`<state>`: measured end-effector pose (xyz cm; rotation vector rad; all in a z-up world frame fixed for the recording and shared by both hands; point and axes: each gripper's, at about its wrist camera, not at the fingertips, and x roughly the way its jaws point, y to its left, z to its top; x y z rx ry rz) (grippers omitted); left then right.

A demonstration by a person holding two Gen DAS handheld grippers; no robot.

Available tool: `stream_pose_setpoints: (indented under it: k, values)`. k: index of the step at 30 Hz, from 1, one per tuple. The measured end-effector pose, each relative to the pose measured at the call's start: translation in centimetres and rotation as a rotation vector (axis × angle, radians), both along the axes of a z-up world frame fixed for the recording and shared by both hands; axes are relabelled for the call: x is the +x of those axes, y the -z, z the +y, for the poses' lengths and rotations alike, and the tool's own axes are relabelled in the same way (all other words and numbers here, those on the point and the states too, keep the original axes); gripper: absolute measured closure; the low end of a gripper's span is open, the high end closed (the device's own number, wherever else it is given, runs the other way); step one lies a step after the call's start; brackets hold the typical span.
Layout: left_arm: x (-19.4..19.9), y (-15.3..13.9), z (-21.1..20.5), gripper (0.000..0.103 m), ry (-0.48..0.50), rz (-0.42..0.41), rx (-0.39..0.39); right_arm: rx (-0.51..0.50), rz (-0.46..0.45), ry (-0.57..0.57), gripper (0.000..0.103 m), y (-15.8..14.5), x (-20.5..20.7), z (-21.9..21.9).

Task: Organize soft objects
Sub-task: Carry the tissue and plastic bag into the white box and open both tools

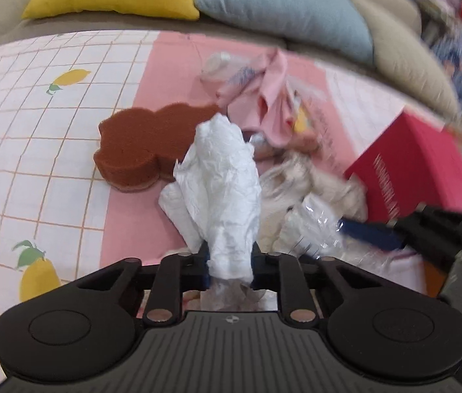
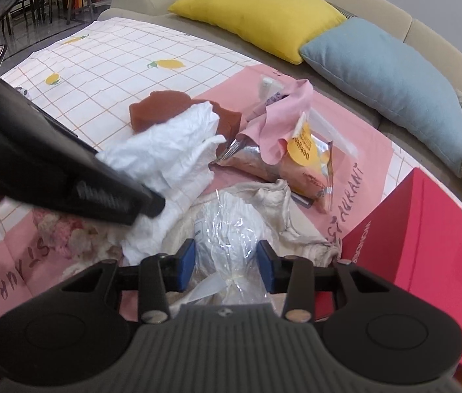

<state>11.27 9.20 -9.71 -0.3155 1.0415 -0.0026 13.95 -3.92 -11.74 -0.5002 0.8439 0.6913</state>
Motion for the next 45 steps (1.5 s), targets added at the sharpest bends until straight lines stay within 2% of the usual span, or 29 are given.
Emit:
stream_pose_setpoints:
  k: [5, 10, 19, 31, 37, 43, 45]
  values:
    - [-1.4, -2.3, 1.4, 0.083, -0.033, -0.064, -0.065, 0.081, -0.008, 0.058, 0.065, -2.5, -0.1, -1.7]
    - [-3.1, -4.7, 1.9, 0.083, -0.054, -0.115, -0.083, 0.166, -0.002, 0.100, 0.065, -5.5, -1.0, -3.4]
    - [-6.1, -8.6, -2.2, 0.083, 0.063, -0.189, -0.064, 0.307, 0.000, 0.167, 0.065, -10.0, -4.7, -7.1]
    - [-5.6, -11.2, -9.5, 0.083, 0.259, -0.258, -0.077, 0.314, -0.109, 0.352, 0.065, -13.0, -5.6, -15.2]
    - [-3.5, -13.1, -14.6, 0.083, 0.395, -0.318, -0.051, 0.260, -0.197, 0.421, 0.064, -14.4, -4.3, -19.4]
    - [-0.4, -13.0, -19.7, 0.083, 0.497, -0.288, -0.063, 0.262, -0.165, 0.565, 0.064, -14.6, -2.0, -24.8]
    - [0.5, -13.0, -21.4, 0.084, 0.535, -0.289, -0.043, 0.261, -0.157, 0.587, 0.064, -14.6, -1.5, -26.0]
